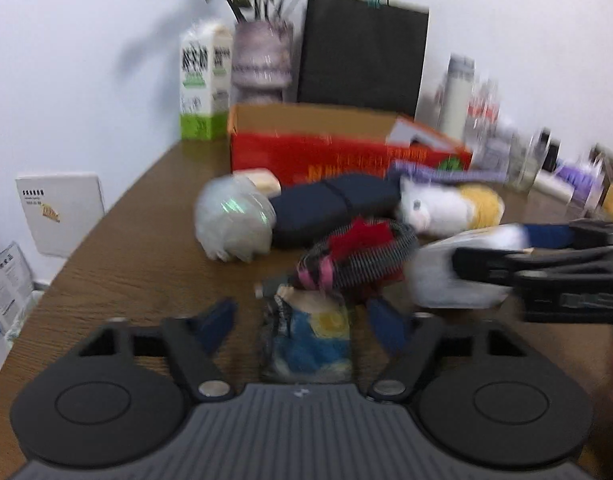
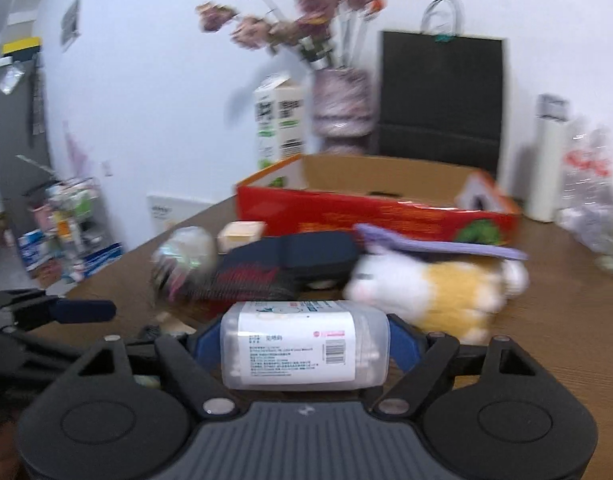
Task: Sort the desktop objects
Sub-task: 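Grasp the white wet-wipes box with the right tool while the left tool grasps the blue patterned pouch, then carry both held items into the cardboard box and open both tools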
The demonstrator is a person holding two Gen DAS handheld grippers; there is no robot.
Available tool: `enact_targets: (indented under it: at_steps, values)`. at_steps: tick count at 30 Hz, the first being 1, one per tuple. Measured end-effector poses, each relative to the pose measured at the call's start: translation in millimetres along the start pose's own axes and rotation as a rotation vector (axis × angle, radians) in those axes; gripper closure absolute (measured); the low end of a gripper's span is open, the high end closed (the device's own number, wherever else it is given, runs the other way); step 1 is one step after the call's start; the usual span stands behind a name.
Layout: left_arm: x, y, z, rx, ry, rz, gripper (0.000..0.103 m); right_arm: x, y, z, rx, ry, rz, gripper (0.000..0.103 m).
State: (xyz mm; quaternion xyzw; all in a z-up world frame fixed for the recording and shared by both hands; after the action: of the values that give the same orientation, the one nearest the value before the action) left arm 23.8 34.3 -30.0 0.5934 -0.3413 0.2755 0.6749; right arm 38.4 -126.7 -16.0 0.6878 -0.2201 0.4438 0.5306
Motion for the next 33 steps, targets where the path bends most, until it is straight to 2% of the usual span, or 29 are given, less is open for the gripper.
enact_targets:
  at_steps: [1,3,6,11,15,17,19,20,22,24,28,31,33]
  values:
    - [-2.3,-5.3,1.6,0.005,0.005,-0.024,0.043,-3.9,7.0,5.5,-0.007,-0.011,-0.005,0.022]
    - [-5.0,-8.1,3.0,0.002,0.033,-0.036,0.071,-12.8,21.2,16.5,-0.016,-0.039,-0.011,0.022]
    - [-8.4,-0.5,0.9,0.003,0.069,-0.026,0.085,-22.4,39.3,22.2,-0.043,-0.018,-0.001,0.022]
    - [-11.4,27.5,-1.3,0.011,0.097,-0.016,0.087,-35.7,68.2,22.6,-0.049,-0.003,0.032,0.022]
    - [2.1,64.0,-0.5,0.004,0.08,0.045,0.088,-29.6,87.8,23.1,-0.049,-0.007,0.075,0.022]
    - [8.1,70.0,-1.0,-0.05,0.114,0.039,0.088,-22.8,98.1,24.4,-0.035,-0.017,0.112,0.022]
    - [9.9,71.4,-5.5,-0.096,0.204,-0.008,0.089,-20.9,100.4,25.4,-0.023,-0.025,0.119,0.022]
    - [12.9,78.7,-4.0,-0.085,0.199,0.02,0.089,-22.0,99.1,26.3,-0.032,-0.03,0.106,0.022]
    - [19.5,90.1,3.7,-0.032,0.112,0.113,0.089,-24.9,100.6,26.2,-0.032,-0.038,0.104,0.022]
    - [23.0,91.4,-0.4,-0.014,0.154,0.084,0.092,-27.4,102.1,25.1,-0.014,-0.044,0.103,0.022]
    - [39.2,117.8,-8.2,-0.199,0.246,0.2,0.091,-29.8,106.5,21.9,-0.016,-0.035,0.111,0.022]
    - [43.2,106.2,-19.0,-0.076,0.253,0.154,0.092,-30.8,104.6,20.9,-0.006,-0.044,0.107,0.022]
    - [46.1,106.0,-17.9,-0.098,0.257,0.167,0.092,-31.4,105.2,18.7,-0.003,-0.044,0.113,0.022]
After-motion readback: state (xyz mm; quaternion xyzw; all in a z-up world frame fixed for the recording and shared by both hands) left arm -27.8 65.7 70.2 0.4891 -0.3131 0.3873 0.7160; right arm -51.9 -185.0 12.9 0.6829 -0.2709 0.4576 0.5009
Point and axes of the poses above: each gripper's, at about its wrist camera, not at the fingertips, and y roughly against the way its jaws point, z to its right, x to its top, the point moved 7 cm from there along -y, roughly the way its jaws point, and after that the axes turned 3 degrees about -z, right-handed, at the moved point
